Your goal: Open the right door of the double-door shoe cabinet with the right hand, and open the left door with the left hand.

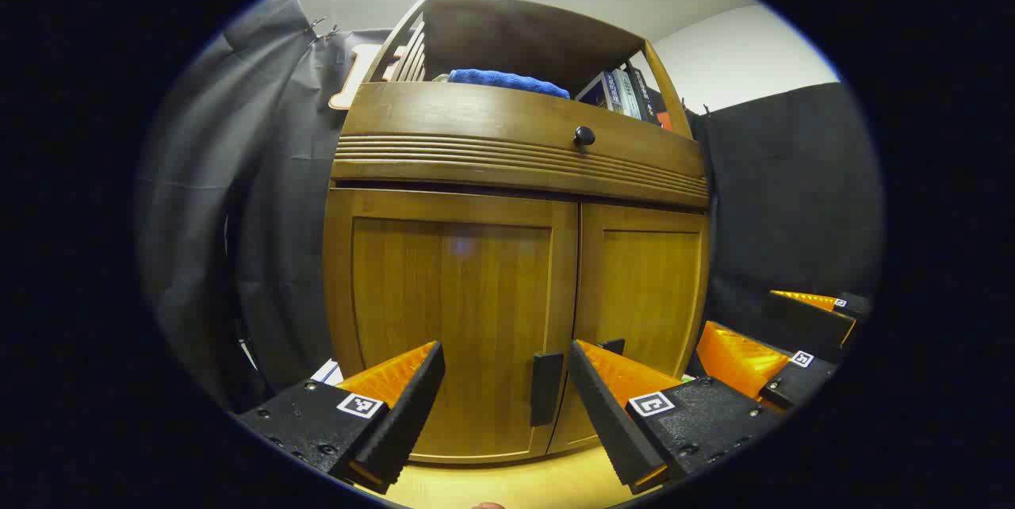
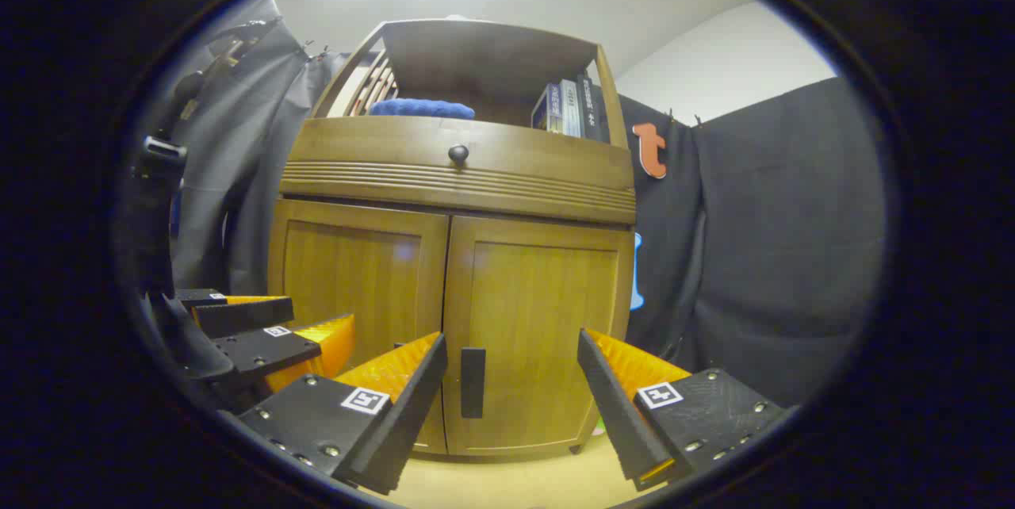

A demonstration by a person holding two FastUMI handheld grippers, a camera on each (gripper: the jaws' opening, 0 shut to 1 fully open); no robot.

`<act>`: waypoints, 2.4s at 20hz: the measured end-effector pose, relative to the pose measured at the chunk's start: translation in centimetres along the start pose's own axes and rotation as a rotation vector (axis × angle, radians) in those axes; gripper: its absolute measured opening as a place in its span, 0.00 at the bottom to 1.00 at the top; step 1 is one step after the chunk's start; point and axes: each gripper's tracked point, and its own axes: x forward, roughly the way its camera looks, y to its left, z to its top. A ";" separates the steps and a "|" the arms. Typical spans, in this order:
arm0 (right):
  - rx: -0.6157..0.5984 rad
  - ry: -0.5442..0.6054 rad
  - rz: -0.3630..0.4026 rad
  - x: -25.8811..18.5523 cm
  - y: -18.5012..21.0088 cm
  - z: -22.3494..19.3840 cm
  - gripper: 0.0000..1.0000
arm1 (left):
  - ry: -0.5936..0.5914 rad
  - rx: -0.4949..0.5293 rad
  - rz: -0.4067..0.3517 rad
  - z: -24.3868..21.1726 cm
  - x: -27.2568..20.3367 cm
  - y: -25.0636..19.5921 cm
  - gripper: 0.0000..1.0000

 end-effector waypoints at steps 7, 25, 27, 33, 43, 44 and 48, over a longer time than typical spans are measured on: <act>0.021 0.052 0.005 2.5 0.2 -2.7 0.94 | -0.006 0.027 0.069 0.2 0.5 2.5 0.96; 0.014 0.271 0.111 10.8 5.5 -13.1 0.82 | 0.041 0.056 0.174 -1.7 2.3 6.3 0.95; 0.035 0.303 0.104 11.7 5.3 -13.8 0.72 | 0.046 0.059 0.178 -1.9 2.4 6.5 0.95; 0.056 0.344 0.106 12.1 5.1 -14.3 0.27 | 0.060 0.053 0.178 -2.3 2.5 6.9 0.95; 0.041 0.347 0.071 5.2 1.0 -12.6 0.27 | 0.052 0.032 0.112 -2.4 2.5 4.2 0.95; 0.043 0.348 0.062 4.4 0.5 -12.6 0.27 | 0.050 0.029 0.100 -2.5 2.4 3.7 0.95; 0.054 0.357 0.019 2.1 -1.8 -12.1 0.27 | 0.047 0.023 0.053 -2.8 2.2 1.2 0.95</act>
